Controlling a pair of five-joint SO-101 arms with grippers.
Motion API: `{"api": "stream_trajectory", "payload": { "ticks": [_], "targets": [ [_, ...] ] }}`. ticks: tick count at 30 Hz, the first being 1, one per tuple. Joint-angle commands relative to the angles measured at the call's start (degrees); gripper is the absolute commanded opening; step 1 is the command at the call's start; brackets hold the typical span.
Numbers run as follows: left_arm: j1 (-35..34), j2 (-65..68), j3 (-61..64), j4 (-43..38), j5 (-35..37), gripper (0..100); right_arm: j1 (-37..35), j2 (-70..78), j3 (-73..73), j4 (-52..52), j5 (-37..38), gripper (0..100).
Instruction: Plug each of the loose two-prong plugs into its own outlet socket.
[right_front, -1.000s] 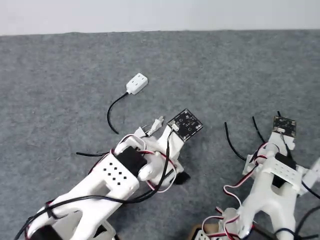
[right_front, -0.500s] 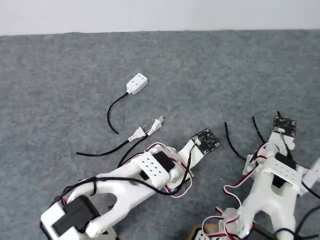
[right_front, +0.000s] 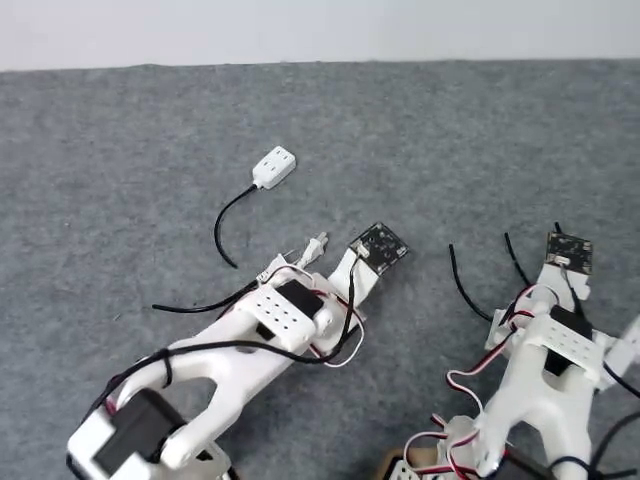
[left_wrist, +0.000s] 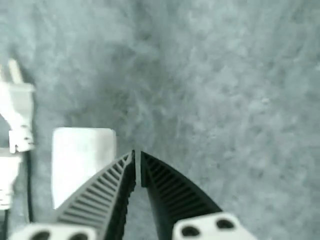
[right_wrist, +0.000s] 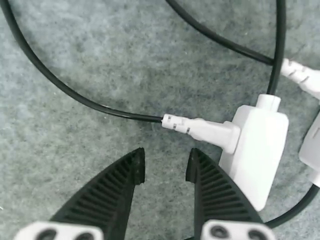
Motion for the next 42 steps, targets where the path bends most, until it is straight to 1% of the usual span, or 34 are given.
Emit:
{"api": "stream_trajectory", "payload": {
  "ticks": [1, 11, 15, 18, 21, 23, 25, 27, 28, 29, 33, 35, 37, 39, 42],
  "targets": [
    [-1.8, -5.4, -0.4, -0.5, -0.7, 1, -0.5, -0.1, -0.4, -0.6, 0.6, 13.6],
    [-9.1, -12.9, 0.1, -0.4, -0.7, 1, -0.5, -0.1, -0.4, -0.5, 0.6, 13.6],
    [-14.2, -15.1, 0.1, 4.3, -0.4, 1, -0.5, -0.3, -0.4, -0.2, 0.4, 13.6],
    [-19.0, -18.5, 0.1, 10.5, -0.3, 1, -0.6, -0.3, -0.4, -0.5, 0.2, 13.6],
    [-25.8, -24.4, 1.2, 15.6, -0.3, 1, -2.0, -0.3, -0.4, -0.6, 0.2, 13.6],
    [-30.0, -29.6, 4.4, 16.3, -0.3, 1, -2.8, -0.4, -0.4, -0.6, 0.2, 13.6],
    [-34.7, -35.3, 9.1, 15.2, -0.3, 1, -3.6, -0.6, -0.7, -0.6, 0.2, 13.6],
    [-39.6, -41.3, 15.0, 12.9, -0.3, 1, -6.9, -0.6, -1.1, -1.2, 0.8, 13.6],
    [-42.5, -44.2, 18.1, 11.3, -0.3, 1, -9.5, -0.6, -1.4, -1.9, 2.0, 13.5],
    [-45.5, -46.9, 21.1, 9.8, -0.3, 1, -12.6, -0.6, -1.8, -2.4, 4.8, 13.3],
    [-54.5, -55.5, 31.2, 5.3, -0.6, 1, -26.2, -0.6, -4.6, -5.1, 25.0, 7.0],
    [-56.7, -58.0, 34.5, 4.4, -1.1, 1, -31.7, -0.5, -6.6, -5.4, 34.7, 4.2],
    [-57.8, -59.3, 35.9, 4.4, -3.6, 1, -36.6, -0.6, -8.4, -5.0, 43.8, 4.5],
    [-59.2, -59.3, 36.3, 4.4, -5.1, 1, -40.7, -0.6, -10.8, -4.9, 48.8, 6.5],
    [-62.2, -58.7, 36.4, 3.1, -5.5, 1, -46.5, 0.3, -16.4, -4.6, 49.5, 12.7]
  ]
}}
